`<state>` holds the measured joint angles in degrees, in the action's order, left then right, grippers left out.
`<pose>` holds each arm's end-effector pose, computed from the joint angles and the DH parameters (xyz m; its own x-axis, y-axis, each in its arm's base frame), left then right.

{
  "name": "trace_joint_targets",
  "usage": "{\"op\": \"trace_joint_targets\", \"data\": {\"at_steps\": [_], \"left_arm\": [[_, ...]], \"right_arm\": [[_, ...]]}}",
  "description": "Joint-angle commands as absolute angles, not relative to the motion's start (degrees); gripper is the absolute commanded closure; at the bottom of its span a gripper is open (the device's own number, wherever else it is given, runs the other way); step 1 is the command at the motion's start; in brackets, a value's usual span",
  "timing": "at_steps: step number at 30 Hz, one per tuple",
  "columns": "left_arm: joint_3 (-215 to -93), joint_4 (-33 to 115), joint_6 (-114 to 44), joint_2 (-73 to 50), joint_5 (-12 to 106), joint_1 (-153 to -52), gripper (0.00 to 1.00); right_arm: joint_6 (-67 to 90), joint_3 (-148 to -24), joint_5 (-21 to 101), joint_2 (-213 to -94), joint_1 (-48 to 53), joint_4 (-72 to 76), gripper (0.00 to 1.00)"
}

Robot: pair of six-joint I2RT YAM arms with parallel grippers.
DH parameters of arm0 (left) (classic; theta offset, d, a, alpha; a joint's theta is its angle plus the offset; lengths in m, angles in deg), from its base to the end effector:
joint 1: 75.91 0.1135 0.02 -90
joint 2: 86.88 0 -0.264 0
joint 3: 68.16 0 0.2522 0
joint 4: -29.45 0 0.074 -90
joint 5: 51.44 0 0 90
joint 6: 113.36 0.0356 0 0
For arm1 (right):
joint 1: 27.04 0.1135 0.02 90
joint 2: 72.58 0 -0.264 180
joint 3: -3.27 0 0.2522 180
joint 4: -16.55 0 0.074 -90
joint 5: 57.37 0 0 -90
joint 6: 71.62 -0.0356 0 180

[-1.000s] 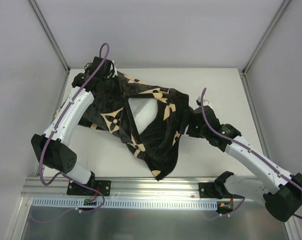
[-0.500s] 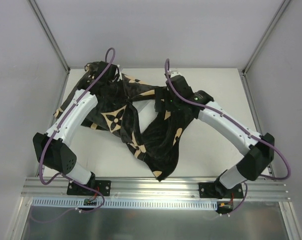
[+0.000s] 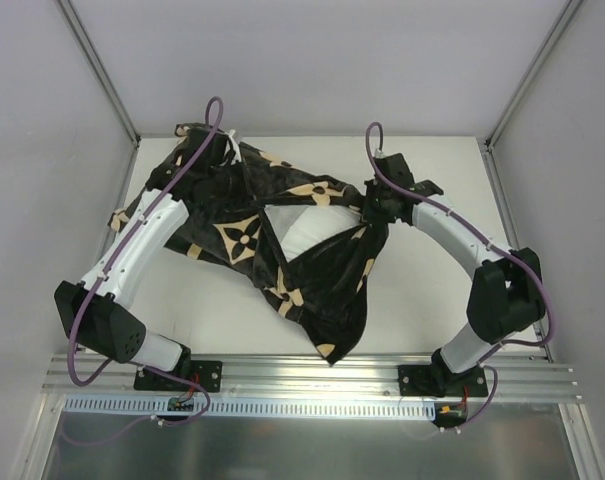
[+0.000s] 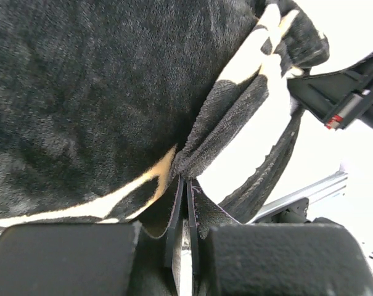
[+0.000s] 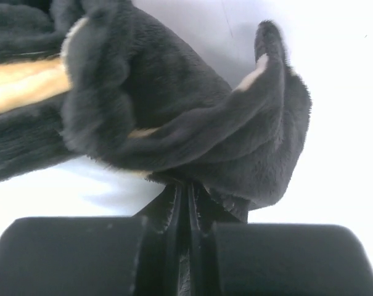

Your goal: Remove the pillowcase from the pillow

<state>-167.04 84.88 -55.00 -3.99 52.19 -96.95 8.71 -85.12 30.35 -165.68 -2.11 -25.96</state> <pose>0.2897 -0.1204 0.3760 -0.7769 -0.2474 -0.5790 0.1306 0.8362 -0.5326 0.3271 0.1505 0.2760 -0.7228 -0.1509 -0.6744 -0.2792 0.9564 0.0853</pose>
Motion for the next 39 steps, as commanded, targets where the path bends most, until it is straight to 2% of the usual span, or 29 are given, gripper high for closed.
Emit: {"op": "trace_joint_targets", "data": {"at_steps": [1, 9, 15, 18, 19, 20, 23, 26, 29, 30, 34, 39], "left_arm": [[-166.74, 86.54, -54.91, -9.71, 49.82, -95.08, 1.00], [-169.19, 86.98, -54.56, -9.46, 48.76, -93.23, 1.00], [-172.09, 87.33, -52.11, -3.83, 49.64, -97.00, 1.00], [-177.53, 90.22, -49.65, -0.15, 46.31, -102.53, 0.79], [-179.37, 91.54, -49.03, 0.21, 44.21, -104.02, 0.68], [-183.05, 93.90, -47.63, 0.39, 40.36, -106.82, 0.51], [-188.77, 97.43, -45.87, 0.57, 35.59, -110.18, 0.35], [-191.34, 99.02, -45.77, 0.31, 31.01, -114.57, 0.35], [-192.31, 99.29, -45.77, 1.27, 29.86, -120.81, 0.39], [-192.49, 99.37, -45.86, 2.49, 29.69, -122.39, 0.44], [-193.10, 99.46, -46.74, 7.23, 34.50, -128.38, 0.52], [-192.84, 99.38, -49.20, 14.17, 37.59, -130.23, 0.52]], "right_arm": [[8.02, -78.11, 26.29, -164.17, -6.38, -27.20, 0.99], [-0.60, -61.66, 35.69, -159.60, -6.03, -13.14, 0.99], [-4.90, -56.54, 39.31, -151.95, 1.16, -6.53, 0.99], [-6.31, -58.47, 39.66, -150.37, 4.25, -7.23, 0.99], [-6.67, -58.74, 40.01, -149.93, 4.25, -7.23, 0.99], [-6.84, -59.09, 40.10, -148.88, 4.08, -7.23, 0.99], [-7.02, -59.54, 40.19, -147.47, 4.08, -7.58, 0.99], [-8.07, -59.71, 40.36, -146.15, 3.81, -7.58, 0.99], [-8.69, -59.63, 40.63, -145.27, 3.29, -7.50, 0.99], [-8.78, -59.62, 40.89, -145.18, 3.11, -7.58, 0.99], [-9.30, -58.92, 41.94, -144.39, 1.27, -7.58, 0.99], [-9.48, -56.81, 42.91, -142.02, -0.49, -7.58, 0.99]]}}
